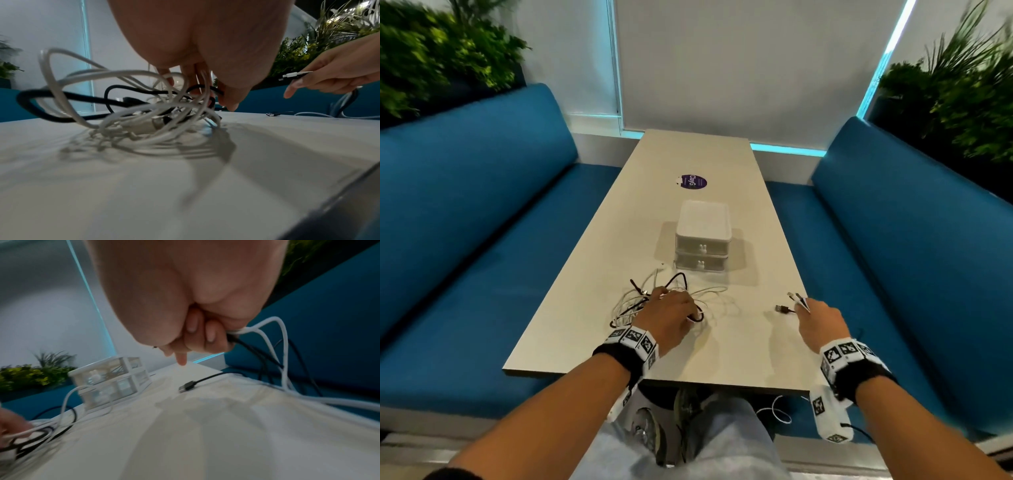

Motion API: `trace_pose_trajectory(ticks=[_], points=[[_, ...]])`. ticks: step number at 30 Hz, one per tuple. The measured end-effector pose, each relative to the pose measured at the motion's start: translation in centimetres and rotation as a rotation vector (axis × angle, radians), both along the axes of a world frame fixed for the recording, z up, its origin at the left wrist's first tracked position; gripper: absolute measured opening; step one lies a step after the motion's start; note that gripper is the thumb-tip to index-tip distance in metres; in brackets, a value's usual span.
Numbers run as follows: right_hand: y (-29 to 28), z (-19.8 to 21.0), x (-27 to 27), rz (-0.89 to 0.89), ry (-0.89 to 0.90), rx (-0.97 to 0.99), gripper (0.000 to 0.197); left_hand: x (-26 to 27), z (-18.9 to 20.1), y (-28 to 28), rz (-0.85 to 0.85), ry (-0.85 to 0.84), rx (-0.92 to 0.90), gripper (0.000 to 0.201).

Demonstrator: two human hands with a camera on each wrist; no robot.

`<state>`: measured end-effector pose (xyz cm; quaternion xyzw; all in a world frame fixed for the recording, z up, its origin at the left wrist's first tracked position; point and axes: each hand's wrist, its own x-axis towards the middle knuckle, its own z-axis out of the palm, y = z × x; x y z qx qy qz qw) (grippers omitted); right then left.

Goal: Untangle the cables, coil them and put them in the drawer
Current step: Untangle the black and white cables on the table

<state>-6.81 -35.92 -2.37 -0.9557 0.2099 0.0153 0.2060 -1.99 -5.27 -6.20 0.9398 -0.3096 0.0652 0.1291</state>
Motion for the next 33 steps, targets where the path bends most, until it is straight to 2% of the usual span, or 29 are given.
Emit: trace_pose_trajectory(ticks=[6,9,14,16,18,22,24,33], points=[[5.1,-0.8,0.8,0.236,0.029,0.111,0.031,-1.5,-0.3,0.8,-0.048,0.016,0.023,0.021],[6.8,-1.4,0.7,0.283,0.046,0.152,0.032,-2.4,-0.6,0.8,-0.097,0.021,0.02,0.024],[8.1,-1.8,1.0,0.299,-0.009,0.196,0.032,-2.4,0.7,0.5,-0.103,-0.071,-0.222,0.042],[8.3,-1.7,1.3,0.286,-0.058,0.253,0.031,-1.4,1.9,0.8,-0.036,-0.134,-0.251,0.045],[8.6,-1.5,1.6,0.277,-0.109,0.297,0.029,0.1,2.8,1.5,0.085,-0.175,-0.234,0.038],[9.3,-1.2,2.3,0.313,-0.177,0.35,0.028,3.1,3.0,3.9,0.414,-0.018,-0.26,0.028],[9.9,-1.3,2.9,0.353,-0.188,0.373,0.028,4.3,2.6,5.1,0.525,0.07,-0.209,0.027],[13.8,-1.9,5.0,0.563,-0.113,0.224,0.03,7.1,0.5,5.2,0.599,0.258,0.185,0.029]])
